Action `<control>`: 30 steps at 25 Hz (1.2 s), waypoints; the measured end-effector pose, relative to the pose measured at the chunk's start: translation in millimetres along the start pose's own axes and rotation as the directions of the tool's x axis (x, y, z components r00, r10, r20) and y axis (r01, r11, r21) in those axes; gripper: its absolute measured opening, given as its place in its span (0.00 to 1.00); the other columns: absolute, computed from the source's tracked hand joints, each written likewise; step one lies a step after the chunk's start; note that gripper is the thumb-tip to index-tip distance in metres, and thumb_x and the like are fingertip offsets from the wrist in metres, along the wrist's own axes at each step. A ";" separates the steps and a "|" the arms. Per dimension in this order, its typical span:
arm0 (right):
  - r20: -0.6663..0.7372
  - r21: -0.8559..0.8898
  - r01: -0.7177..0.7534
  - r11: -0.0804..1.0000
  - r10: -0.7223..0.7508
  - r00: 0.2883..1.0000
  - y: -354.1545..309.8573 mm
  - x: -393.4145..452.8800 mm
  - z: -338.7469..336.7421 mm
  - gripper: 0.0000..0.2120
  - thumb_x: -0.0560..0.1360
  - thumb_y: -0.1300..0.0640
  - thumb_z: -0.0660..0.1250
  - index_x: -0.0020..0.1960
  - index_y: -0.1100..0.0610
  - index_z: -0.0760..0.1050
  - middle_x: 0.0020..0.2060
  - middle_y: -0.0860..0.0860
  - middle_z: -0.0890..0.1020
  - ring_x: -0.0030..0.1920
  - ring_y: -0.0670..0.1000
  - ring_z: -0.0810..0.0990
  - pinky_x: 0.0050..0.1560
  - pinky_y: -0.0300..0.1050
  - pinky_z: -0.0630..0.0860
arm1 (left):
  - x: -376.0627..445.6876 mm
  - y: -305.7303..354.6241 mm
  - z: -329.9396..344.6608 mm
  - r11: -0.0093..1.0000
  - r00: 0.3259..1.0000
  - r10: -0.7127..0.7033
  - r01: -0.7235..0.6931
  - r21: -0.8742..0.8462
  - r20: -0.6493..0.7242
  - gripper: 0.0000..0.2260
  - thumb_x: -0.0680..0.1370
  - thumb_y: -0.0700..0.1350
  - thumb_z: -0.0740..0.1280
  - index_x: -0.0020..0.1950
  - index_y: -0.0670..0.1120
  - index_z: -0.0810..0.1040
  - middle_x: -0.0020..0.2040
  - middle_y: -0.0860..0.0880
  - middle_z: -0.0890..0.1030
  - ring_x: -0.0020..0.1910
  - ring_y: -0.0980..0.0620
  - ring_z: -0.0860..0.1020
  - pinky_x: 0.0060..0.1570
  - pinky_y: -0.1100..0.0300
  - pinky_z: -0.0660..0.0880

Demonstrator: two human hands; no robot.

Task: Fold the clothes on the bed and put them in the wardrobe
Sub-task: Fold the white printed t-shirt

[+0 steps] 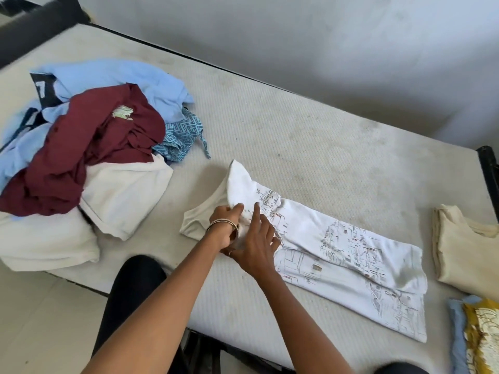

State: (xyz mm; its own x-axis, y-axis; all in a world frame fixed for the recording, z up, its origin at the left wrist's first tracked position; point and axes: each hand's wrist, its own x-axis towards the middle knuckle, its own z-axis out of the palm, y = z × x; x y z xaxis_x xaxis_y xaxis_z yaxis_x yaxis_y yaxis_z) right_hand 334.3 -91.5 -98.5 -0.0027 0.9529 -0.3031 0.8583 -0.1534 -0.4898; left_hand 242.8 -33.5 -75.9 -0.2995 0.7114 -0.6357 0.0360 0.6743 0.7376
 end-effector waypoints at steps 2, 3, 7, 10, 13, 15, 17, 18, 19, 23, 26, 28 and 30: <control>-0.123 -0.104 0.008 0.995 -0.021 0.992 1.2 -1.2 5.2 0.56 0.68 0.42 0.72 0.79 0.49 0.35 0.71 0.54 0.62 0.70 0.57 0.63 0.64 0.63 0.65 | -8.2 3.8 -0.2 0.921 0.956 -0.259 0.287 -0.262 0.136 0.03 0.79 0.39 0.63 0.47 0.40 0.75 0.25 0.45 0.78 0.21 0.50 0.76 0.22 0.62 0.74; -0.179 -0.149 0.025 0.988 -0.052 0.982 6.1 -1.2 6.9 0.51 0.71 0.52 0.70 0.79 0.48 0.37 0.68 0.55 0.67 0.65 0.58 0.69 0.60 0.62 0.69 | -9.7 4.9 -2.6 0.878 0.930 -0.303 0.358 -0.317 0.210 0.03 0.80 0.37 0.61 0.50 0.40 0.74 0.24 0.45 0.78 0.19 0.51 0.76 0.19 0.61 0.74; -0.091 0.244 0.109 0.964 -0.090 0.992 42.9 16.7 -27.0 0.38 0.65 0.67 0.58 0.75 0.52 0.63 0.34 0.50 0.78 0.35 0.56 0.78 0.41 0.51 0.77 | 6.5 8.9 -16.0 0.901 0.940 -0.158 0.263 -0.345 0.304 0.08 0.81 0.37 0.57 0.59 0.45 0.69 0.43 0.36 0.81 0.33 0.40 0.83 0.32 0.45 0.81; -0.117 0.564 0.062 0.824 0.005 0.993 80.6 44.1 -51.6 0.27 0.67 0.65 0.58 0.65 0.55 0.73 0.39 0.45 0.81 0.34 0.48 0.79 0.40 0.45 0.78 | 50.6 6.2 -22.1 0.978 0.981 0.195 -0.195 0.071 0.000 0.19 0.75 0.33 0.61 0.61 0.52 0.72 0.45 0.41 0.81 0.43 0.38 0.82 0.45 0.42 0.80; 0.212 0.806 -0.385 0.449 0.388 0.897 117.2 62.0 -58.6 0.18 0.74 0.66 0.58 0.63 0.59 0.70 0.54 0.61 0.81 0.46 0.59 0.83 0.37 0.53 0.81 | 86.9 9.7 -15.3 0.603 0.818 0.562 -0.508 0.614 0.125 0.24 0.72 0.32 0.65 0.66 0.48 0.73 0.54 0.41 0.78 0.53 0.38 0.76 0.56 0.50 0.72; 0.256 0.763 -0.455 0.458 0.432 0.865 132.8 63.5 -55.1 0.15 0.75 0.69 0.57 0.60 0.59 0.71 0.54 0.63 0.81 0.48 0.62 0.83 0.37 0.56 0.82 | 100.1 20.5 -5.9 0.354 0.769 0.589 -0.522 0.776 0.249 0.26 0.72 0.35 0.66 0.68 0.52 0.73 0.61 0.42 0.72 0.59 0.39 0.71 0.57 0.48 0.70; 0.223 0.786 -0.399 0.472 0.386 0.895 136.8 60.9 -52.8 0.14 0.76 0.70 0.59 0.59 0.59 0.72 0.52 0.62 0.82 0.49 0.63 0.83 0.42 0.62 0.82 | 116.2 26.3 3.1 0.156 0.765 0.569 -0.460 0.874 0.301 0.24 0.73 0.40 0.68 0.68 0.55 0.73 0.66 0.45 0.68 0.63 0.41 0.67 0.56 0.47 0.70; 0.190 0.812 -0.351 0.467 0.357 0.915 137.3 57.3 -51.6 0.15 0.76 0.71 0.60 0.58 0.58 0.73 0.50 0.61 0.83 0.50 0.64 0.83 0.45 0.63 0.80 | 122.8 27.0 3.8 0.072 0.755 0.573 -0.433 0.898 0.318 0.22 0.73 0.43 0.68 0.66 0.55 0.74 0.67 0.45 0.67 0.65 0.41 0.66 0.57 0.46 0.69; 0.150 0.840 -0.302 0.450 0.342 0.928 139.9 55.2 -50.6 0.15 0.76 0.71 0.60 0.58 0.57 0.75 0.50 0.60 0.84 0.51 0.63 0.83 0.47 0.63 0.80 | 129.9 28.7 4.3 -0.002 0.735 0.593 -0.407 0.913 0.329 0.17 0.74 0.45 0.68 0.62 0.54 0.77 0.67 0.44 0.68 0.66 0.40 0.65 0.58 0.45 0.67; -0.088 0.866 -0.101 0.489 0.348 0.933 156.5 53.3 -40.9 0.09 0.78 0.62 0.61 0.54 0.55 0.76 0.46 0.62 0.81 0.44 0.56 0.79 0.44 0.54 0.76 | 153.7 50.4 2.9 -0.169 0.680 0.622 -0.367 0.915 0.388 0.09 0.77 0.48 0.65 0.53 0.48 0.81 0.65 0.44 0.71 0.68 0.41 0.63 0.67 0.41 0.56; -0.112 0.792 -0.168 0.586 0.411 0.905 159.7 62.0 -36.6 0.09 0.79 0.57 0.62 0.58 0.51 0.76 0.47 0.54 0.82 0.45 0.54 0.80 0.45 0.53 0.78 | 160.4 77.2 4.2 -0.260 0.761 0.520 -0.290 0.921 0.387 0.16 0.81 0.54 0.57 0.60 0.50 0.78 0.68 0.45 0.67 0.72 0.42 0.58 0.70 0.36 0.45; -0.027 0.711 -0.330 0.621 0.493 0.869 155.3 69.1 -39.8 0.16 0.80 0.57 0.64 0.67 0.52 0.71 0.45 0.54 0.81 0.42 0.52 0.79 0.42 0.46 0.77 | 160.0 84.9 6.6 -0.419 0.814 0.436 -0.192 0.887 0.382 0.20 0.81 0.57 0.53 0.64 0.49 0.76 0.70 0.42 0.65 0.74 0.42 0.56 0.70 0.34 0.41; -0.009 0.590 -0.428 0.685 0.536 0.844 149.4 68.9 -42.1 0.20 0.80 0.56 0.64 0.71 0.55 0.66 0.43 0.56 0.79 0.40 0.53 0.78 0.40 0.45 0.74 | 153.2 78.5 14.5 -0.390 0.802 0.501 -0.126 0.912 0.325 0.21 0.79 0.58 0.59 0.63 0.46 0.76 0.66 0.41 0.69 0.71 0.41 0.61 0.69 0.32 0.48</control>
State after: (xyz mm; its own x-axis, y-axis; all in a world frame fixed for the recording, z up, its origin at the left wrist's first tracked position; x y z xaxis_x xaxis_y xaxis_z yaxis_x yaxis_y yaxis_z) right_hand 484.0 -37.8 -158.1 0.4624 0.7249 -0.5106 0.2857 -0.6670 -0.6881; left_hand 213.6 131.3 -118.6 0.0881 0.9728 -0.2142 0.8935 -0.1723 -0.4148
